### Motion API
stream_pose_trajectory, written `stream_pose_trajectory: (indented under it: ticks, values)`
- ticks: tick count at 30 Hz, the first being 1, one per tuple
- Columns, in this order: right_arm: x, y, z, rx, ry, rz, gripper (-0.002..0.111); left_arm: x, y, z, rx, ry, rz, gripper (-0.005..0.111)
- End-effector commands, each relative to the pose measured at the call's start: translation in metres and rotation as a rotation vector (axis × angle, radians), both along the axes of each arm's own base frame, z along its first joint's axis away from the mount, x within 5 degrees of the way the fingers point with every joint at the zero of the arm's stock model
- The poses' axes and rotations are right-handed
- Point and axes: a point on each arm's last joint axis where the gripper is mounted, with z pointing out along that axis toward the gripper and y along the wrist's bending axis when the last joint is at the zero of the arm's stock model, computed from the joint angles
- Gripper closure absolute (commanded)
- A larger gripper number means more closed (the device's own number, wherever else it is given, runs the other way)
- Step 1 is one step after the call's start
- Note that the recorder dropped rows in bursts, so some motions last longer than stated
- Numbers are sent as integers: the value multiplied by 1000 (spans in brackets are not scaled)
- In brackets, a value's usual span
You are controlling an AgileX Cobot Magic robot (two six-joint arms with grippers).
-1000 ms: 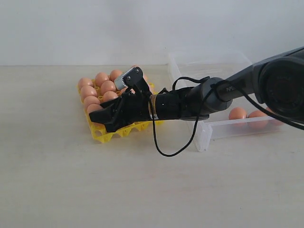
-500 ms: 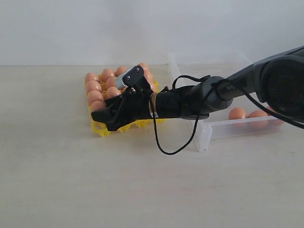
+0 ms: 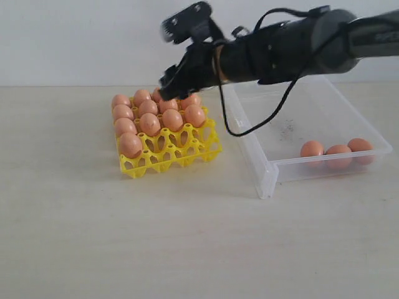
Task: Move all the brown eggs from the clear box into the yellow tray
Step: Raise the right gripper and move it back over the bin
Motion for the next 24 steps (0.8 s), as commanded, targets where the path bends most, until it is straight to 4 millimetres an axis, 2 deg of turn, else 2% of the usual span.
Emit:
stream_pose_trajectory:
  ticks: [1, 4, 8, 10, 13, 15, 17, 20, 22, 24]
  values:
    - [0, -60, 42, 121, 0, -273, 56, 0, 0, -1, -14, 2, -6, 29]
    - [-8, -86, 42, 239, 144, -218, 63, 0, 0, -1, -14, 2, -6, 29]
    - [-12, -123, 28, 339, 319, -178, 64, 0, 0, -1, -14, 2, -6, 29]
    - [-13, -138, 17, 279, 303, -174, 64, 0, 0, -1, -14, 2, -6, 29]
    - [-14, -153, 0, 82, 194, -190, 65, 0, 0, -1, -14, 2, -6, 29]
    - [-16, -150, -5, -104, 76, -96, 75, 0, 0, -1, -14, 2, -6, 29]
    - [-14, -145, 0, -114, 0, -82, 87, 0, 0, -1, -14, 2, -6, 29]
    - [-17, -123, 10, -232, -217, 86, 103, 0, 0, -1, -14, 2, -6, 29]
    - [-19, -110, 12, -367, -326, 151, 108, 0, 0, -1, -14, 2, -6, 29]
    - [-21, -98, 12, -540, -393, 179, 108, 0, 0, -1, -14, 2, -6, 29]
